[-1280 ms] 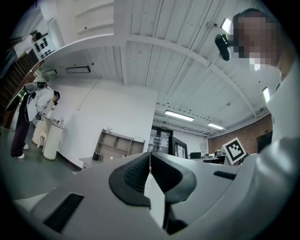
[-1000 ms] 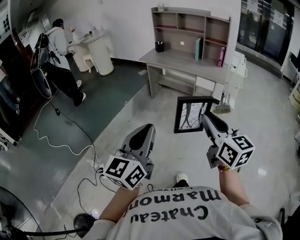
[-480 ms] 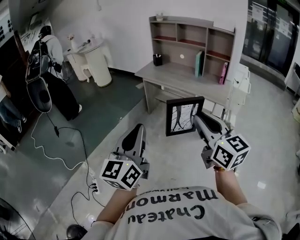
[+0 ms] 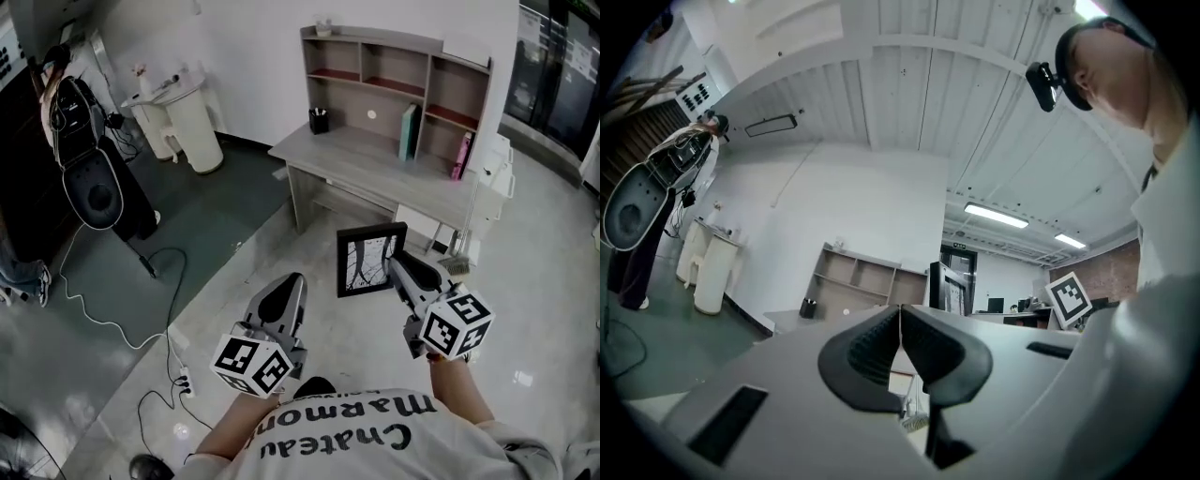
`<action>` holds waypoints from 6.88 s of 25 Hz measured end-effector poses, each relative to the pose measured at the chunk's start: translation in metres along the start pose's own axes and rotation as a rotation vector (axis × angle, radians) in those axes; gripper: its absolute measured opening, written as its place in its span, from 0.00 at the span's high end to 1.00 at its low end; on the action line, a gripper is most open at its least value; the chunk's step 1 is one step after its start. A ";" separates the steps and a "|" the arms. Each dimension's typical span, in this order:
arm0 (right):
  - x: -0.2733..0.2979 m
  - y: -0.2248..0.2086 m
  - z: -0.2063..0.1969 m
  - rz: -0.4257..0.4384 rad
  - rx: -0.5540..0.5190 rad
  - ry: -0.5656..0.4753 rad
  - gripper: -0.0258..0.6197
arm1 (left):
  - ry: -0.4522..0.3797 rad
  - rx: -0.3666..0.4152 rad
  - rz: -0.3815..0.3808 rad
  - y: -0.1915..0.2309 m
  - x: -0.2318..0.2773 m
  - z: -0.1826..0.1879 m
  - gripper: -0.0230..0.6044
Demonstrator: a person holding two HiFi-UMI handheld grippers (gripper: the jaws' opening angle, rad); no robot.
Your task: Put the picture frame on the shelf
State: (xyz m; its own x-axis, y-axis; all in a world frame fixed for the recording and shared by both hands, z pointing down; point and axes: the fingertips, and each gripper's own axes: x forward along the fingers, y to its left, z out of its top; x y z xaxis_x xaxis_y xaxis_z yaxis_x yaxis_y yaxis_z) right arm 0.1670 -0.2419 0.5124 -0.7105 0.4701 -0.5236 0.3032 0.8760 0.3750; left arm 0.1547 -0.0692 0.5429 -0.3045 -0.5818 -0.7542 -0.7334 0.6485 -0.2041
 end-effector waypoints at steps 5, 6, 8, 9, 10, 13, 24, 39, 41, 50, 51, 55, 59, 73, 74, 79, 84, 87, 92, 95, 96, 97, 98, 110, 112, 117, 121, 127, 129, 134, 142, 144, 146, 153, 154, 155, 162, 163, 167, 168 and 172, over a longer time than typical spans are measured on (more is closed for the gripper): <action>0.048 -0.013 -0.020 0.003 0.011 0.064 0.84 | 0.008 -0.009 0.009 0.041 0.025 -0.008 0.93; 0.059 -0.017 -0.023 -0.002 0.011 0.075 0.84 | 0.008 -0.017 0.011 0.052 0.032 -0.011 0.93; 0.085 -0.026 -0.025 -0.011 0.011 0.096 0.84 | -0.010 -0.038 0.017 0.077 0.047 -0.011 0.93; 0.099 -0.030 -0.024 -0.016 0.008 0.105 0.84 | -0.020 -0.047 0.017 0.090 0.056 -0.008 0.93; 0.113 -0.034 -0.023 -0.023 0.003 0.114 0.84 | -0.024 -0.054 0.013 0.103 0.066 -0.005 0.93; 0.157 -0.045 -0.015 -0.037 -0.001 0.130 0.84 | -0.017 -0.066 -0.009 0.141 0.099 0.007 0.93; 0.283 -0.079 0.072 -0.115 -0.027 -0.037 0.84 | -0.055 0.019 -0.093 0.246 0.191 0.089 0.93; 0.325 -0.101 0.048 -0.174 -0.037 0.011 0.84 | 0.012 0.015 -0.152 0.293 0.231 0.072 0.93; 0.334 -0.108 0.049 -0.174 -0.021 0.002 0.84 | 0.025 0.042 -0.161 0.297 0.242 0.071 0.93; 0.382 -0.160 0.057 -0.169 -0.003 -0.002 0.84 | -0.025 0.055 -0.144 0.324 0.306 0.079 0.93; 0.389 -0.168 0.060 -0.166 0.003 -0.007 0.84 | -0.028 0.057 -0.150 0.327 0.316 0.080 0.93; 0.419 -0.197 0.081 -0.157 -0.030 -0.012 0.84 | -0.037 0.041 -0.170 0.339 0.357 0.092 0.93; 0.444 -0.221 0.108 -0.148 -0.059 -0.044 0.84 | -0.056 0.054 -0.160 0.354 0.390 0.106 0.93; 0.543 -0.315 0.123 -0.113 -0.045 -0.014 0.84 | -0.005 0.063 -0.155 0.404 0.502 0.086 0.93; 0.540 -0.309 0.123 -0.122 -0.026 0.017 0.84 | 0.029 0.032 -0.154 0.403 0.499 0.086 0.93; 0.312 -0.105 0.093 -0.324 0.432 0.680 0.84 | 0.680 -0.508 -0.037 0.288 0.273 0.109 0.93; 0.315 -0.101 0.085 -0.339 0.474 0.715 0.84 | 0.733 -0.512 -0.035 0.296 0.271 0.105 0.93; 0.320 -0.106 0.070 -0.347 0.496 0.727 0.84 | 0.765 -0.488 -0.043 0.303 0.274 0.091 0.93; 0.342 -0.126 0.045 -0.376 0.527 0.760 0.84 | 0.798 -0.530 -0.055 0.326 0.298 0.055 0.93; 0.348 -0.131 0.040 -0.408 0.507 0.763 0.84 | 0.779 -0.566 -0.091 0.333 0.307 0.041 0.93; 0.350 -0.132 0.041 -0.419 0.499 0.754 0.84 | 0.769 -0.572 -0.109 0.334 0.309 0.037 0.93; 0.353 -0.133 0.041 -0.431 0.491 0.746 0.84 | 0.761 -0.576 -0.130 0.335 0.311 0.034 0.93; 0.357 -0.136 0.039 -0.444 0.484 0.742 0.84 | 0.757 -0.582 -0.151 0.337 0.316 0.029 0.93; 0.429 -0.212 0.001 -0.617 0.385 0.702 0.84 | 0.711 -0.627 -0.355 0.402 0.408 -0.056 0.93; 0.440 -0.225 0.000 -0.634 0.363 0.702 0.84 | 0.714 -0.652 -0.380 0.407 0.421 -0.070 0.93; 0.453 -0.251 0.010 -0.672 0.281 0.735 0.84 | 0.703 -0.699 -0.487 0.402 0.453 -0.096 0.93; 0.458 -0.258 0.017 -0.672 0.170 0.773 0.84 | 0.670 -0.719 -0.535 0.398 0.453 -0.109 0.93; 0.470 -0.287 0.016 -0.646 0.072 0.887 0.84 | 0.678 -0.763 -0.585 0.388 0.464 -0.128 0.93; 0.473 -0.294 0.011 -0.632 0.051 0.929 0.84 | 0.676 -0.777 -0.592 0.386 0.467 -0.132 0.93; 0.479 -0.305 -0.003 -0.589 -0.008 1.043 0.84 | 0.681 -0.790 -0.607 0.382 0.467 -0.136 0.93; 0.492 -0.325 -0.023 -0.553 -0.117 1.162 0.84 | 0.675 -0.792 -0.599 0.386 0.468 -0.139 0.93; 0.493 -0.329 -0.028 -0.552 -0.140 1.188 0.84 | 0.679 -0.791 -0.591 0.388 0.468 -0.140 0.93; 0.492 -0.332 -0.034 -0.547 -0.149 1.210 0.84 | 0.684 -0.791 -0.588 0.387 0.468 -0.140 0.93; 0.490 -0.343 -0.047 -0.546 -0.132 1.238 0.84 | 0.684 -0.793 -0.594 0.383 0.466 -0.141 0.93; 0.491 -0.344 -0.048 -0.547 -0.132 1.241 0.85 | 0.684 -0.793 -0.593 0.384 0.466 -0.142 0.93; 0.492 -0.345 -0.049 -0.547 -0.134 1.243 0.85 | 0.684 -0.793 -0.591 0.384 0.466 -0.142 0.93; 0.492 -0.353 -0.058 -0.558 -0.129 1.257 0.85 | 0.685 -0.797 -0.585 0.387 0.466 -0.144 0.93; 0.491 -0.353 -0.059 -0.560 -0.128 1.258 0.85 | 0.685 -0.800 -0.583 0.387 0.466 -0.144 0.93; 0.489 -0.356 -0.063 -0.565 -0.125 1.265 0.85 | 0.685 -0.808 -0.572 0.389 0.466 -0.145 0.93; 0.489 -0.357 -0.064 -0.566 -0.122 1.267 0.85 | 0.687 -0.807 -0.572 0.389 0.466 -0.145 0.93; 0.486 -0.359 -0.068 -0.574 -0.109 1.273 0.85 | 0.694 -0.803 -0.569 0.391 0.464 -0.145 0.93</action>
State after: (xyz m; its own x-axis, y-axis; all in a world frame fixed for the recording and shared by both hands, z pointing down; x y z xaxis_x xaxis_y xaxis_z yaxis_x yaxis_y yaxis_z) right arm -0.3309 -0.3354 0.1754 -0.8164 -0.4164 0.4001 -0.2306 0.8703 0.4353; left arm -0.3612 -0.1570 0.2035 0.1042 -0.9852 -0.1358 -0.9630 -0.1341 0.2340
